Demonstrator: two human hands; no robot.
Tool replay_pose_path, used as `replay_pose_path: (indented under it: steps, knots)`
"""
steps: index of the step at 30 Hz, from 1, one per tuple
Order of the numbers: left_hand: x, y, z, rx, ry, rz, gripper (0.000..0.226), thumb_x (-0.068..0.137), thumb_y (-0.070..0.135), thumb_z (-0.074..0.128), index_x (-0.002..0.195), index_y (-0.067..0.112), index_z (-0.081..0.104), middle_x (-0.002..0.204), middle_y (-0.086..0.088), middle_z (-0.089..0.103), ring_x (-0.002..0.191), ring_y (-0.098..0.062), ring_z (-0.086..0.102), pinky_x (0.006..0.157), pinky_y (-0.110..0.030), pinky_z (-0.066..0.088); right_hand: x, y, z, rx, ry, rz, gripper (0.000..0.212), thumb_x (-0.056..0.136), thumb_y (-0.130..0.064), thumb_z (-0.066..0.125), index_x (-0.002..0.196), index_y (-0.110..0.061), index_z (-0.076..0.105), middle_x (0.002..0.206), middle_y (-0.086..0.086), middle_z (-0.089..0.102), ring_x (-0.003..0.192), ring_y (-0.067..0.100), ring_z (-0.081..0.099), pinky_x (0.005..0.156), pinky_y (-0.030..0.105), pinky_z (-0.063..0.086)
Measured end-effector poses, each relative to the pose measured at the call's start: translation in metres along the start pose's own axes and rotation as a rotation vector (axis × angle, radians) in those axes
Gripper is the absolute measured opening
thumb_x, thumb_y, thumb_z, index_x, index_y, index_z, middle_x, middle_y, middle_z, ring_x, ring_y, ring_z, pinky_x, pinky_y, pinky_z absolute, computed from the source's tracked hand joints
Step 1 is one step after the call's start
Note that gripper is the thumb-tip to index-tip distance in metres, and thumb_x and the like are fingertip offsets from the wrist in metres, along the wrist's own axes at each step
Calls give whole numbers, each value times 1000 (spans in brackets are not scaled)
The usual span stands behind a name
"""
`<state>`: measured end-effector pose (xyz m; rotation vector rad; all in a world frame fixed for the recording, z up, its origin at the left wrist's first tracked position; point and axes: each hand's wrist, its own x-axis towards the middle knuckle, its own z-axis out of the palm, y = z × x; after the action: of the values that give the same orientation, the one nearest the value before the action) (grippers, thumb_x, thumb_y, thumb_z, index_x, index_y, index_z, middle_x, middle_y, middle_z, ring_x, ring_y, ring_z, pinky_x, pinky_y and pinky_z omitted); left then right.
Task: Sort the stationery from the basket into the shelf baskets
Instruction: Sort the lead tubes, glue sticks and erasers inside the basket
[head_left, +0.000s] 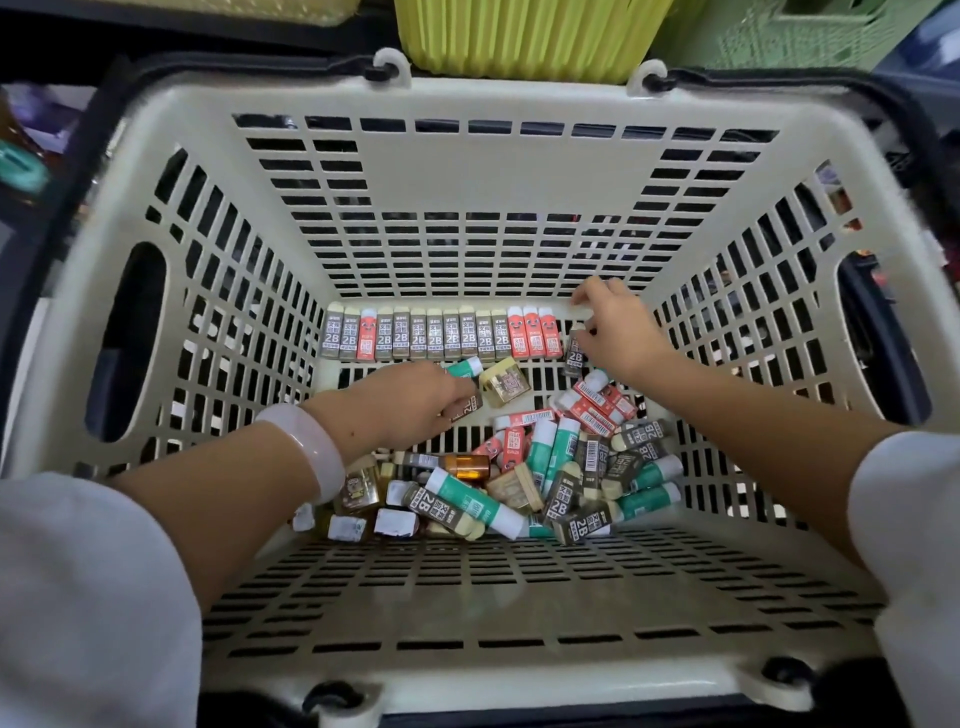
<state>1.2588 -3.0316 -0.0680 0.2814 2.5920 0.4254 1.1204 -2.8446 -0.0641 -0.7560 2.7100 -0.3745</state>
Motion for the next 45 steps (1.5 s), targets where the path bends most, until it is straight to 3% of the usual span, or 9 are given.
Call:
replay_pose_path:
  steps: [8, 13, 21, 28, 32, 35, 37, 40, 45]
  knots:
    - [2, 2, -7, -31, 69, -13, 16, 89, 9, 49, 80, 19, 40, 66, 9, 40, 70, -15, 44, 58, -27, 32, -2, -1, 5, -35, -275, 54, 46, 80, -16, 66, 114, -13, 34, 83, 7, 60, 75, 26, 60, 59, 30, 41]
    - [1, 1, -8, -49, 78, -19, 18, 90, 13, 51, 79, 20, 39, 65, 10, 40, 67, -13, 42, 58, -27, 30, -1, -1, 10, 16, -184, 36, 41, 82, -7, 61, 112, -10, 32, 72, 2, 48, 63, 19, 50, 46, 26, 33]
    - [2, 1, -8, -154, 91, -62, 32, 88, 9, 54, 68, 24, 34, 66, 8, 42, 61, -8, 40, 52, -22, 29, 3, 0, 3, 284, -108, 110, 22, 89, 0, 48, 106, -11, 40, 94, 13, 62, 83, 26, 59, 55, 27, 42]
    - [2, 2, -21, -453, 267, -248, 13, 88, 9, 58, 84, 17, 48, 82, 3, 54, 67, -11, 52, 50, -17, 35, -6, 13, -35, -453, -606, -133, 37, 83, -7, 59, 117, -16, 50, 118, 3, 51, 106, 20, 49, 89, 30, 42]
    - [-2, 3, -33, -916, 354, -333, 10, 86, 8, 60, 83, 15, 54, 78, -1, 60, 66, -9, 59, 59, -19, 52, -14, -4, -26, -521, -442, -215, 11, 90, -18, 53, 102, -18, 53, 100, 3, 58, 88, 19, 55, 77, 29, 47]
    - [-4, 4, -43, -1122, 448, -343, 12, 88, 7, 58, 79, 15, 59, 79, -2, 62, 69, -8, 58, 64, -18, 52, -9, -34, -25, -271, -391, -284, 13, 89, -24, 56, 82, -20, 47, 75, -6, 51, 66, 12, 48, 55, 18, 32]
    - [-3, 3, -46, -1176, 536, -375, 17, 90, 6, 54, 78, 16, 59, 81, -1, 61, 73, -9, 58, 72, -23, 51, -13, -56, -18, -11, -476, -313, 15, 87, -28, 61, 97, -17, 59, 79, -9, 53, 61, 0, 45, 50, 13, 35]
    - [-2, 1, -45, -1209, 583, -408, 18, 93, 7, 50, 79, 16, 58, 85, 0, 58, 80, -11, 58, 76, -26, 54, -19, -62, -7, 81, -497, -307, 25, 88, -21, 60, 110, -8, 63, 95, -4, 60, 69, -1, 55, 54, 4, 40]
    - [0, 4, -41, -1283, 509, -386, 10, 93, 7, 51, 84, 13, 54, 83, -7, 59, 75, -14, 64, 61, -21, 58, -33, -46, 5, -336, -473, -383, 17, 89, -21, 55, 102, -11, 61, 96, 4, 64, 86, 17, 57, 80, 26, 47]
